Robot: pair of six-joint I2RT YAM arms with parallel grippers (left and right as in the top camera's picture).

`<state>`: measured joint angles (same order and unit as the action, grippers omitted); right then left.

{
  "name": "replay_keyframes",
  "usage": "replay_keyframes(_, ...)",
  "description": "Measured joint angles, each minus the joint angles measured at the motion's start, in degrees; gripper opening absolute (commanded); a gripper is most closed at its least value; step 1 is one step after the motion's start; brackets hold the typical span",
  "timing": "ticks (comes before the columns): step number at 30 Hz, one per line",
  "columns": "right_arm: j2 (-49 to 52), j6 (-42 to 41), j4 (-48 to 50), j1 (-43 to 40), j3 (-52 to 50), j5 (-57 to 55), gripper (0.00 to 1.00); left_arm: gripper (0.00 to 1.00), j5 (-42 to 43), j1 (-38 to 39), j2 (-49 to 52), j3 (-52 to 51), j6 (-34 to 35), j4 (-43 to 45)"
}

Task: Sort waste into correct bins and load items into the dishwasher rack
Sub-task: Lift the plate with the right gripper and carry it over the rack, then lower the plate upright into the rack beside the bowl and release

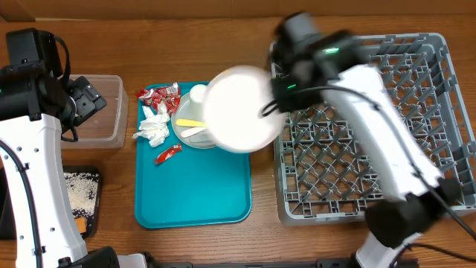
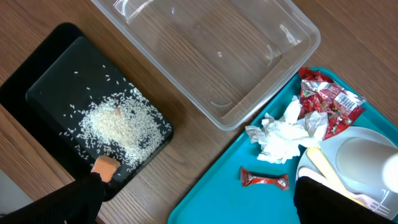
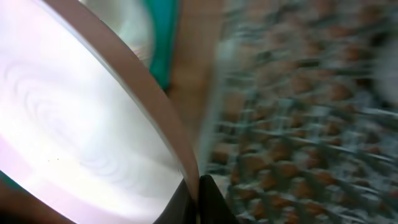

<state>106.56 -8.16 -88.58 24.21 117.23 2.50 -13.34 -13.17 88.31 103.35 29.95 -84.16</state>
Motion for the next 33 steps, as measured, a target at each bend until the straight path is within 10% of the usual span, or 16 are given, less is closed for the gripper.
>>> replay_keyframes(12, -2.4, -9.5, 9.3, -17.2, 0.0, -25.0, 0.04, 1.0, 0.0, 0.0, 4.5, 0.0, 0.0, 0.0)
replay_keyframes(33, -2.4, -15.3, 24.3, -15.5, -12.9, -41.9, 0.04, 1.0, 1.1, 0.0, 7.0, 0.0, 0.0, -0.2)
